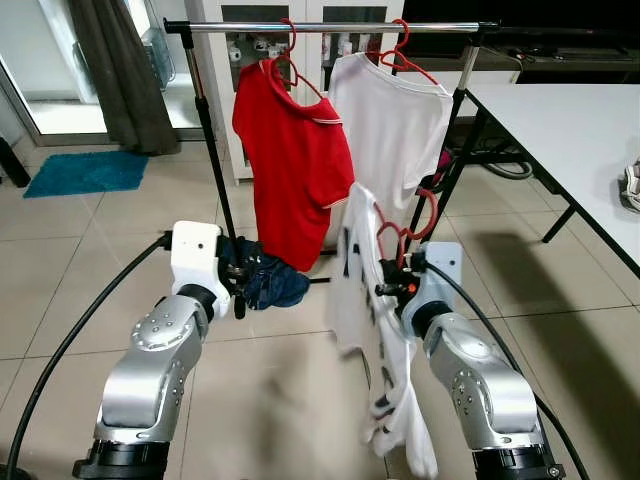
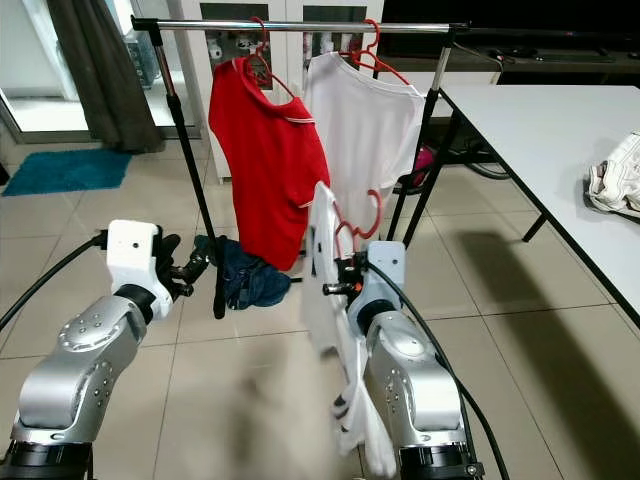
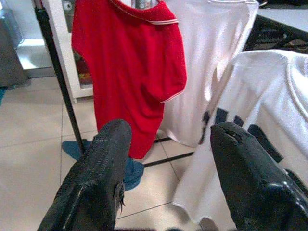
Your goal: Hang hanger
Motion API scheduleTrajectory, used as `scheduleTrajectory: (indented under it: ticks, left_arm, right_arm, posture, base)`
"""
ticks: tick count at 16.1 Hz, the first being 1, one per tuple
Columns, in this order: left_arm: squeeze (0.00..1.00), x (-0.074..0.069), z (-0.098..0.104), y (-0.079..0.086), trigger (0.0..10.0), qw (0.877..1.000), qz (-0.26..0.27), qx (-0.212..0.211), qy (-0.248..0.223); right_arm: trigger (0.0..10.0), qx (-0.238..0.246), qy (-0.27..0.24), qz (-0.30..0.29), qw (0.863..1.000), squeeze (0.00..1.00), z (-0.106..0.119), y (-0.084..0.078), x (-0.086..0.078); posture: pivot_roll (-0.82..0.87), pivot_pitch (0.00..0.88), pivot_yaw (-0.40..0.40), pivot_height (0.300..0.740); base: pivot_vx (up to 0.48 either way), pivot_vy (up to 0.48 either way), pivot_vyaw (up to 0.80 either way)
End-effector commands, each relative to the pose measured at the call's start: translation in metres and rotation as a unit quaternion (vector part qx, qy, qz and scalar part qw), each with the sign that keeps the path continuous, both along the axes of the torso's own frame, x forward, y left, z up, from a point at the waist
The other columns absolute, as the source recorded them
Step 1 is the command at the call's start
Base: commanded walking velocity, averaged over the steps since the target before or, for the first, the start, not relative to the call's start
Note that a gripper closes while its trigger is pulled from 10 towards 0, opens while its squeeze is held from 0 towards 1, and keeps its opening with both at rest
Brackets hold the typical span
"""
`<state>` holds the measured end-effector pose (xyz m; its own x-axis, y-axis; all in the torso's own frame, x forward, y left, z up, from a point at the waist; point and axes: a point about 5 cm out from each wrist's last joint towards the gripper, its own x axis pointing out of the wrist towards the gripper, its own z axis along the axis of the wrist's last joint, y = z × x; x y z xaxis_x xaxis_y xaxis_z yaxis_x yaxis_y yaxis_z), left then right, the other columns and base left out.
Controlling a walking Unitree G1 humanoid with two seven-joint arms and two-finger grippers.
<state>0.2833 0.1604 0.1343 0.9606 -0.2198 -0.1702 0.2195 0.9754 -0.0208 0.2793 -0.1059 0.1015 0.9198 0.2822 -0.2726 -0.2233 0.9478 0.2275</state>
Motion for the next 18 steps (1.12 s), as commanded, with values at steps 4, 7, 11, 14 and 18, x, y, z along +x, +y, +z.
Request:
scheduleTrajectory:
  ticks: [4, 7, 11, 14, 18]
  left_arm:
    - [0.00, -0.002, 0.009, -0.001, 10.0, 1.000, -0.004, 0.001, -0.014]
    - [0.00, -0.001, 0.010, 0.001, 10.0, 1.000, 0.001, -0.007, -0.013]
    - [0.00, 0.000, 0.010, -0.001, 10.0, 1.000, -0.001, -0.014, -0.010]
    - [0.00, 0.000, 0.010, -0.001, 10.0, 1.000, -0.002, -0.003, -0.017]
    - [0.00, -0.003, 0.011, 0.001, 10.0, 1.000, -0.006, 0.005, -0.018]
  right_arm:
    - [10.0, 0.005, -0.038, 0.036, 0.999, 0.00, 0.018, 0.013, 0.002]
    - [10.0, 0.011, -0.034, 0.026, 0.999, 0.00, 0.017, 0.010, 0.006]
    - [10.0, 0.016, -0.041, 0.009, 0.999, 0.00, 0.018, 0.004, 0.009]
    - [10.0, -0.017, -0.052, 0.003, 0.999, 0.00, 0.018, 0.004, 0.010]
    - [10.0, -0.034, -0.070, -0.012, 0.997, 0.00, 0.018, -0.003, 0.009]
  posture:
    - [-0.12, 0.000, -0.010, 0.740]
    - [-0.11, 0.000, -0.017, 0.740]
    - [-0.12, 0.000, -0.016, 0.740]
    - [-0.12, 0.000, -0.017, 0.740]
    - [-0.11, 0.000, -0.015, 0.740]
  base:
    - [0.000, 0.000, 0.60]
    - [0.000, 0.000, 0.00]
    - [0.187, 0.000, 0.00]
    - [0.254, 0.000, 0.00]
    - [0.262, 0.000, 0.00]
